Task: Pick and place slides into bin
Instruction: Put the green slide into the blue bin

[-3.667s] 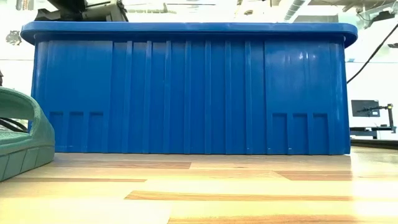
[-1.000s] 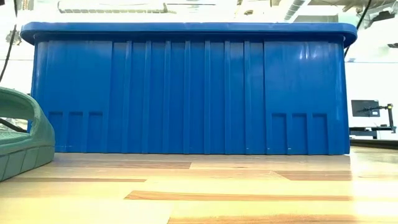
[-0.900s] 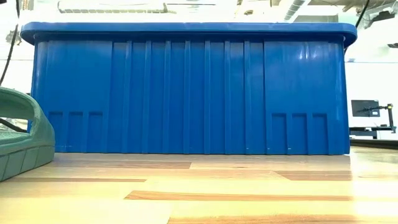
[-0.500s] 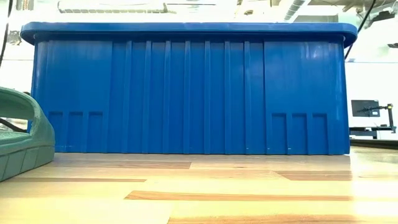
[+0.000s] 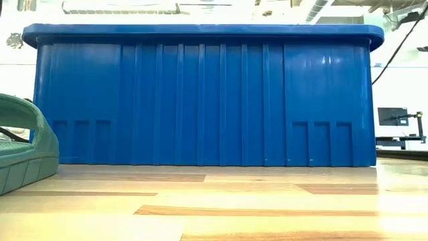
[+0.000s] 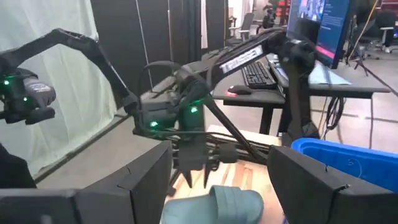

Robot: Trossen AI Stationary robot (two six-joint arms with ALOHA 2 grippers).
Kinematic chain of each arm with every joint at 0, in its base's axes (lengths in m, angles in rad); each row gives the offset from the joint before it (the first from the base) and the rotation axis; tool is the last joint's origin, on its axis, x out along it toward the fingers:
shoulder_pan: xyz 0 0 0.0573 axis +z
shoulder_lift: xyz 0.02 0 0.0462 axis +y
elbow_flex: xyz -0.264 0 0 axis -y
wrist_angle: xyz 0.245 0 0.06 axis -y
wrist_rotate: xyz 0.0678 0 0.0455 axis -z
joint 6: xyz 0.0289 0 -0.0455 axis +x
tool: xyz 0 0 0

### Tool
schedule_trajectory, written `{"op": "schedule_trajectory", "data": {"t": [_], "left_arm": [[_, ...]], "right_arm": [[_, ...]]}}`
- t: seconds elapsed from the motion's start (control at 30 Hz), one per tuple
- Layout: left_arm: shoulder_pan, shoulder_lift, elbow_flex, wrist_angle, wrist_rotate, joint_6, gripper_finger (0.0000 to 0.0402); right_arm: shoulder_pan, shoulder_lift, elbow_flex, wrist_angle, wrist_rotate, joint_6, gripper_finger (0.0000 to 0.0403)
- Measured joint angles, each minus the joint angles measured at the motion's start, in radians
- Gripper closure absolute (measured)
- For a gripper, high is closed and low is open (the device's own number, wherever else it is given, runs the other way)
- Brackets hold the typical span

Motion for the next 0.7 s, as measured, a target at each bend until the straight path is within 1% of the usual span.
{"op": "schedule_trajectory", "data": {"t": [0.1,0.23,0.27,0.33,0.4,0.53,0.63,0.7], "left_arm": [[0.017,0.083,0.113,-0.15,-0.005,-0.03,0.0262],[0.03,0.192,0.267,-0.382,-0.012,-0.031,0.0262],[0.031,0.216,0.297,-0.408,-0.018,-0.031,0.0262],[0.029,0.249,0.326,-0.401,-0.03,-0.001,0.0262],[0.028,0.262,0.328,-0.396,-0.037,0.013,0.0262],[0.027,0.277,0.329,-0.404,-0.048,-0.068,0.0262],[0.025,0.274,0.329,-0.405,-0.078,-0.087,0.0262],[0.026,0.274,0.329,-0.405,-0.077,-0.081,0.0262]], "right_arm": [[0.0,-0.043,0.0,-0.057,0.001,-0.019,0.0154],[0.0,-0.074,0.0,-0.105,0.002,-0.027,0.0154],[0.0,-0.078,0.0,-0.118,0.002,-0.031,0.0154],[0.0,-0.08,0.0,-0.143,0.002,-0.038,0.0154],[0.0,-0.079,0.0,-0.162,0.002,-0.038,0.0154],[0.006,-0.077,0.0,-0.188,0.002,-0.039,0.0154],[0.007,-0.076,0.0,-0.193,0.001,-0.039,0.0154],[0.006,-0.076,0.0,-0.191,0.001,-0.039,0.0154]]}}
